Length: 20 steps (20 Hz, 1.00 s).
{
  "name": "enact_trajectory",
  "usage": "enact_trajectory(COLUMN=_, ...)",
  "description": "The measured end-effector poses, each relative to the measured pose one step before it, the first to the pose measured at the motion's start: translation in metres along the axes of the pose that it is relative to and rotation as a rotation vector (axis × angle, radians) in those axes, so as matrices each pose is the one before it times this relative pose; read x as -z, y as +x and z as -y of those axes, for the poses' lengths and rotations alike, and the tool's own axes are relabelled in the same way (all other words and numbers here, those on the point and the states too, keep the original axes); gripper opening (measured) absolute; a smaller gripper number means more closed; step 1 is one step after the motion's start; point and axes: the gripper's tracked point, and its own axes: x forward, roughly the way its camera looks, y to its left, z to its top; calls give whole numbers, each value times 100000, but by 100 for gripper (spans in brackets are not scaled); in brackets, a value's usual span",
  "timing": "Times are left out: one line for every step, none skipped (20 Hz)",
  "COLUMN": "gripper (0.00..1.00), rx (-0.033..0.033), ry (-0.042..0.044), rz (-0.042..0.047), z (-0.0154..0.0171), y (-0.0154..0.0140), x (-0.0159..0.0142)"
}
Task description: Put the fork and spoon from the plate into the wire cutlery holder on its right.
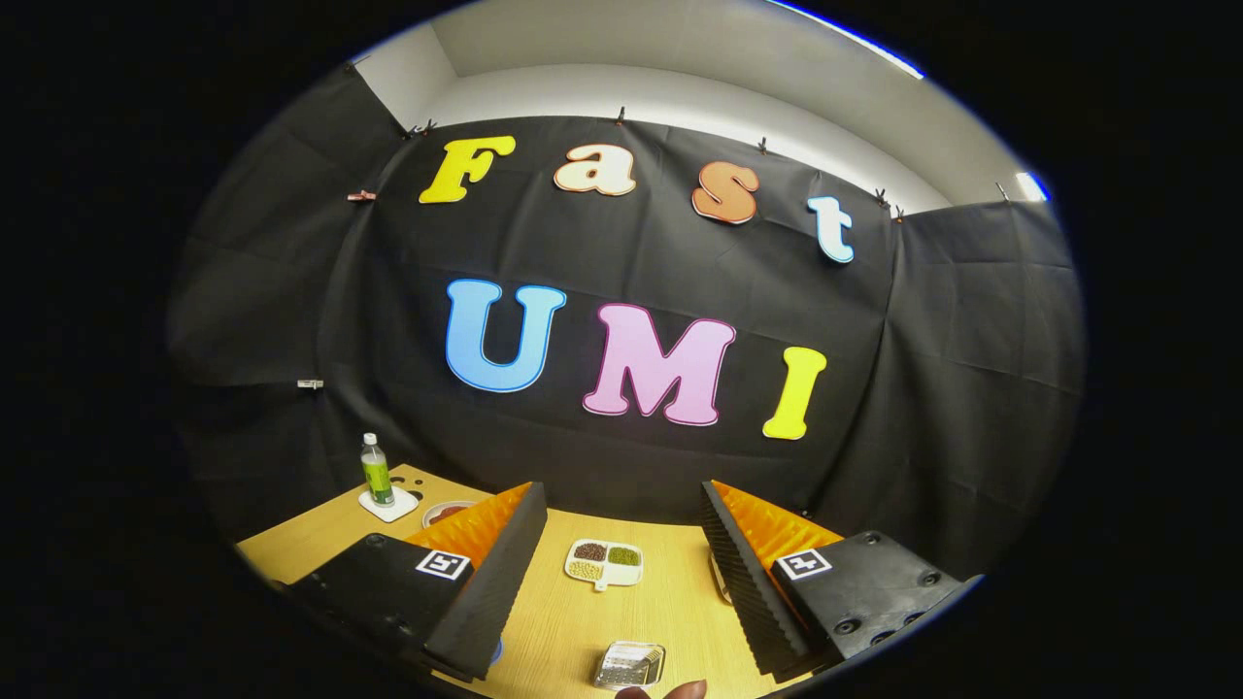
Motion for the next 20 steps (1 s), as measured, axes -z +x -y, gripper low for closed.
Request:
enact_trajectory(gripper=98, rx=-268, ry=-149, rz=-356, z=-25, y=125, x=59)
enact_trajectory(gripper=98, rx=-841, ry=-112, rz=-854, z=-190, y=-2, x=243)
enact_trajectory(gripper=98, rx=-1106, ry=42, rz=-1399, z=-382, y=26, x=417)
enact_trajectory(gripper=98, rx=-1745, ry=244, rz=-1976, z=-591, y=46, x=453)
enact_trajectory(gripper=98, rx=-2054, ry=376, rz=-2283, z=-794, y=14, x=637)
enact_trajectory(gripper=98, rx=-2259, ry=416, rz=-2351, z=-895, y=60, x=585)
enact_trajectory(gripper=98, rx=-2566, ry=350, rz=-2465, z=-1051, y=210, x=681)
enact_trajectory(gripper=98, rx=-2857, ry=47, rz=-3070, z=-1234, y=142, x=862)
enact_trajectory(gripper=98, rx=-2897, ry=-405, rz=-3573, z=-1278, y=188, x=1107)
enact_trajectory(gripper=98, rx=-2905, ry=-698, rz=-4136, z=-1307, y=204, x=1236)
enact_trajectory(gripper=98, rx=-3012, ry=-749, rz=-3875, z=-1362, y=294, x=1251)
enact_trajectory(gripper=98, rx=-2894, ry=-513, rz=-3613, z=-1339, y=304, x=1228)
enact_trajectory(gripper=98, rx=-2963, ry=-444, rz=-3410, z=-1356, y=313, x=1206)
enact_trajectory(gripper=98, rx=-2701, ry=-360, rz=-3425, z=-1278, y=448, x=1258)
enact_trajectory(gripper=98, rx=-2556, ry=-446, rz=-3662, z=-1189, y=710, x=1402)
enact_trajectory(gripper=97, rx=-2556, ry=-655, rz=-4187, z=-1189, y=732, x=1377)
enact_trajectory(gripper=98, rx=-2347, ry=-1049, rz=-4062, z=-1103, y=702, x=1436)
enact_trajectory(gripper=97, rx=-2130, ry=-1100, rz=-3913, z=-973, y=795, x=1375)
enact_trajectory(gripper=97, rx=-2103, ry=-1092, rz=-3929, z=-869, y=1056, x=1363)
enact_trajectory(gripper=97, rx=-1911, ry=-452, rz=-3902, z=-769, y=1043, x=1274)
